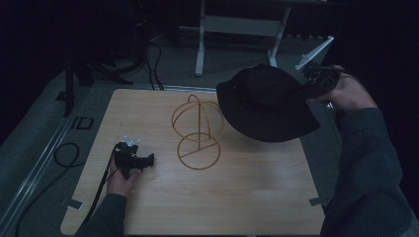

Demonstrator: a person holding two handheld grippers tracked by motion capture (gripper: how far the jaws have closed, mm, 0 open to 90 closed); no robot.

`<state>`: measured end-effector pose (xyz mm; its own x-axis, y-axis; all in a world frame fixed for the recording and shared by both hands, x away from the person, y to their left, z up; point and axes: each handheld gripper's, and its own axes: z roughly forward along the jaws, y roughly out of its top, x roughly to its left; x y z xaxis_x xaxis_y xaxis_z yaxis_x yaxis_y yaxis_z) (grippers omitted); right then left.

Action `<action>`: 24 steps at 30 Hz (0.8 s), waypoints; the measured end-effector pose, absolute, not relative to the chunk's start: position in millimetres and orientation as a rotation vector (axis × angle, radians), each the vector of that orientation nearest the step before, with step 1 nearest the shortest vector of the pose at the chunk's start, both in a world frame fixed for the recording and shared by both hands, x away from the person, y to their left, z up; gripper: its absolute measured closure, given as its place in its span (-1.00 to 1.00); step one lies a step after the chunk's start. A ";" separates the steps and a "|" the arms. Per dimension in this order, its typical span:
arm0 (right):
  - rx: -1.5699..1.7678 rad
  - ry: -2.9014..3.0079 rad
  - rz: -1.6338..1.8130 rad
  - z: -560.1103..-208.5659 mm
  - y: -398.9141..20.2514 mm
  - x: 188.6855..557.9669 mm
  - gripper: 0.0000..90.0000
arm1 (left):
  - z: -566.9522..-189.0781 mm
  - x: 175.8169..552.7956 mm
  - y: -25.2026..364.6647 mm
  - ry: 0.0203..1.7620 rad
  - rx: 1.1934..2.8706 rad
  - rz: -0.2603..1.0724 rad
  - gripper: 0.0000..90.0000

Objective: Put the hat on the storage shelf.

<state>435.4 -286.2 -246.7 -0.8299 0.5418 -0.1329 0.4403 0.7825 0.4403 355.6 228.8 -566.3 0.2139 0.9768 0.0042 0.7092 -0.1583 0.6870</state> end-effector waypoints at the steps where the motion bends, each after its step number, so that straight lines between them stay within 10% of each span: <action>1: 0.761 2.718 0.580 -243.4 -286.2 434.3 0.90 | -566.3 355.6 228.8 1.555 1.935 0.623 -0.95; 24: 0.667 2.712 0.678 -216.5 -276.7 426.2 0.90 | -566.4 355.7 228.8 1.554 1.936 0.625 -0.95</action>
